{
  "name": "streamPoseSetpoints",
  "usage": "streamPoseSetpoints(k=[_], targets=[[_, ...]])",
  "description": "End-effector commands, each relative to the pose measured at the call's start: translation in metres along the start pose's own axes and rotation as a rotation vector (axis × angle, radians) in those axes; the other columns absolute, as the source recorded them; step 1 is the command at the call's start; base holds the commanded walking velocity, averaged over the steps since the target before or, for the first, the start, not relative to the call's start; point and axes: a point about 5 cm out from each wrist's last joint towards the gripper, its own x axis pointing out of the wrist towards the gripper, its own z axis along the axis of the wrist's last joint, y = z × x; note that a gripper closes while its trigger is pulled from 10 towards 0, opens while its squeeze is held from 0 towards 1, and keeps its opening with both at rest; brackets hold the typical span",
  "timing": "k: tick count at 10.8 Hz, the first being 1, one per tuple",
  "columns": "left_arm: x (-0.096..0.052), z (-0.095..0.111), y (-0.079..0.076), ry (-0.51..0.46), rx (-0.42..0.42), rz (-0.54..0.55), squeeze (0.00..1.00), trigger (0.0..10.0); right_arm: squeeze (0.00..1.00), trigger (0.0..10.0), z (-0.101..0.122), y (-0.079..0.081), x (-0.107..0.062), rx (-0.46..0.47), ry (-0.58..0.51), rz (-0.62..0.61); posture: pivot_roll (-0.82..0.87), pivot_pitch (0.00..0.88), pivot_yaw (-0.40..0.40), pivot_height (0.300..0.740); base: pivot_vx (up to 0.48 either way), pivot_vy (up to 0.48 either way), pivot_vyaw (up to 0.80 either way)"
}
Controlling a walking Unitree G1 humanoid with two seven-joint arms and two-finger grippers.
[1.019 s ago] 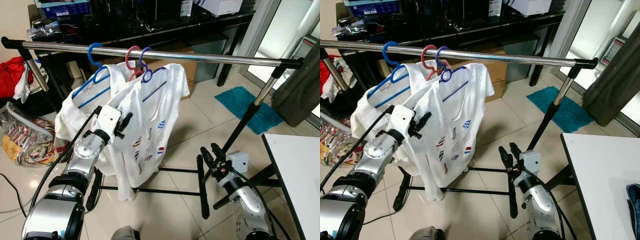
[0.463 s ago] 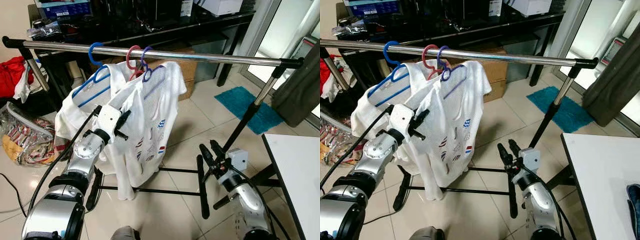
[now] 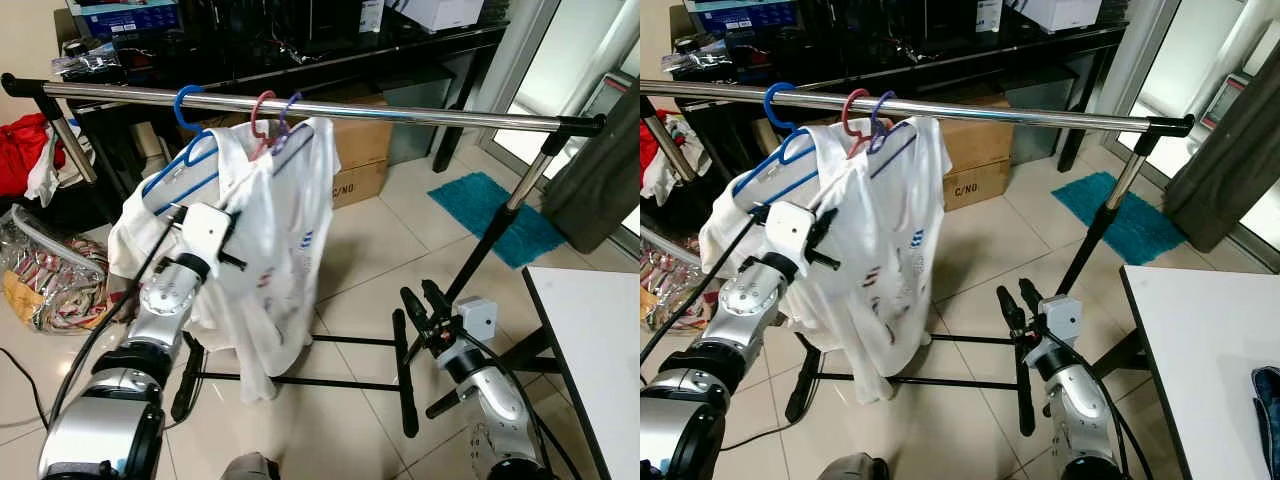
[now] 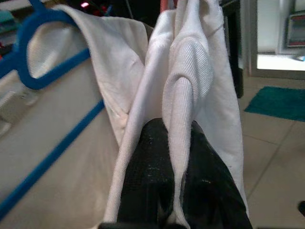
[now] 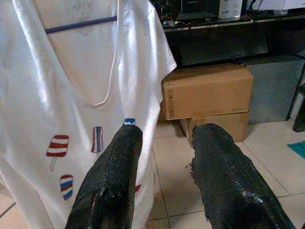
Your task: Hang hanger
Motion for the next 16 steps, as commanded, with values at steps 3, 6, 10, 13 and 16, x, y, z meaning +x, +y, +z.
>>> streamPoseSetpoints(k=[3,6,10,13,16], targets=[[0.008,0.027,-0.004,-0.175,0.088,-0.024,0.0,10.0,0.0,10.0,0.002,-0.003,0.002,-0.009,0.001,-0.015,0.16,0.01,0.0,0.74,0.0,0.0,0.0],[0.01,0.033,-0.008,-0.206,0.115,-0.016,0.0,10.0,0.0,10.0,0.003,-0.004,0.004,-0.015,-0.002,-0.02,0.16,0.006,-0.001,0.74,0.0,0.0,0.0],[-0.005,0.02,-0.034,-0.228,0.051,-0.032,0.0,10.0,0.0,10.0,0.005,-0.008,0.003,-0.035,-0.003,-0.042,0.17,0.0,0.001,0.74,0.0,0.0,0.0],[-0.006,0.022,-0.032,-0.241,0.067,-0.022,0.0,10.0,0.0,10.0,0.007,-0.008,0.006,-0.043,-0.005,-0.038,0.18,0.0,-0.009,0.74,0.0,0.0,0.0],[-0.015,0.012,-0.043,-0.214,0.04,-0.051,0.0,10.0,0.0,10.0,0.008,-0.01,0.005,-0.061,-0.003,-0.038,0.17,0.0,-0.007,0.74,0.0,0.0,0.0]])
